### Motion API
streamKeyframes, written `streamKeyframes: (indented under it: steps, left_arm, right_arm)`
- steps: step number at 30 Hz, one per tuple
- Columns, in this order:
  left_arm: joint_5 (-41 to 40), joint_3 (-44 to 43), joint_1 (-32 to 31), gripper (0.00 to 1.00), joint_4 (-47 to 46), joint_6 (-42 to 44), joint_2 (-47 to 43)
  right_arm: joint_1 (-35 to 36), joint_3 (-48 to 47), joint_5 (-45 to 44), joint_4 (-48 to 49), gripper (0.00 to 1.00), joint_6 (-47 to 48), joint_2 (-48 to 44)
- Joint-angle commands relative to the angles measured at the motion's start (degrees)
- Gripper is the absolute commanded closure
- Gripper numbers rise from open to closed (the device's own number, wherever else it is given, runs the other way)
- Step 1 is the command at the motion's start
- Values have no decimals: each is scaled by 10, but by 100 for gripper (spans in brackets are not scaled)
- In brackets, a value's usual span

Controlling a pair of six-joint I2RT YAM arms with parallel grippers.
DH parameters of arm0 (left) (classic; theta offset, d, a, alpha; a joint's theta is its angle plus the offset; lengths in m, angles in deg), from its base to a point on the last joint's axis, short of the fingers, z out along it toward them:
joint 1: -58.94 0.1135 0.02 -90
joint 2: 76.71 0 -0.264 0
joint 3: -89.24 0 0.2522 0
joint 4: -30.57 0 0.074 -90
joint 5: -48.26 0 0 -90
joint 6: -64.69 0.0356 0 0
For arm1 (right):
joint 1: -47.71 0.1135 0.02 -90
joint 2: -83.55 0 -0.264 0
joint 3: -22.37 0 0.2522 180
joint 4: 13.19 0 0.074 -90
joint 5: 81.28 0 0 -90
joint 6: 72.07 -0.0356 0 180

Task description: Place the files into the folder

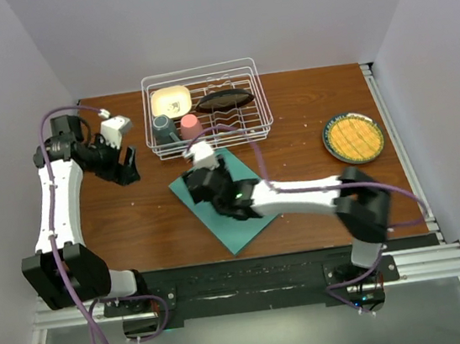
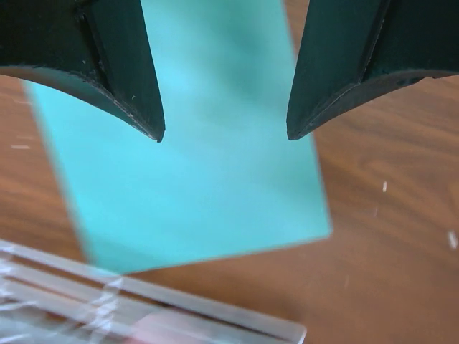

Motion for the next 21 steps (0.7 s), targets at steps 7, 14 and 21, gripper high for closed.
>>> streamKeyframes:
  steps: [7,14,21]
  left_arm:
    - [-32,111,-143,18,32,46,10]
    - [-109,150,-188,25,-50,19,87]
    - [-184,180,-251,28,-148,-27,145]
  right_arm:
    - [-174,187,-11,-64,28,-81,-217]
    - [-275,246,46,-69,30,-125,-211]
    - [-288,287,78,-61,34,-154,-190]
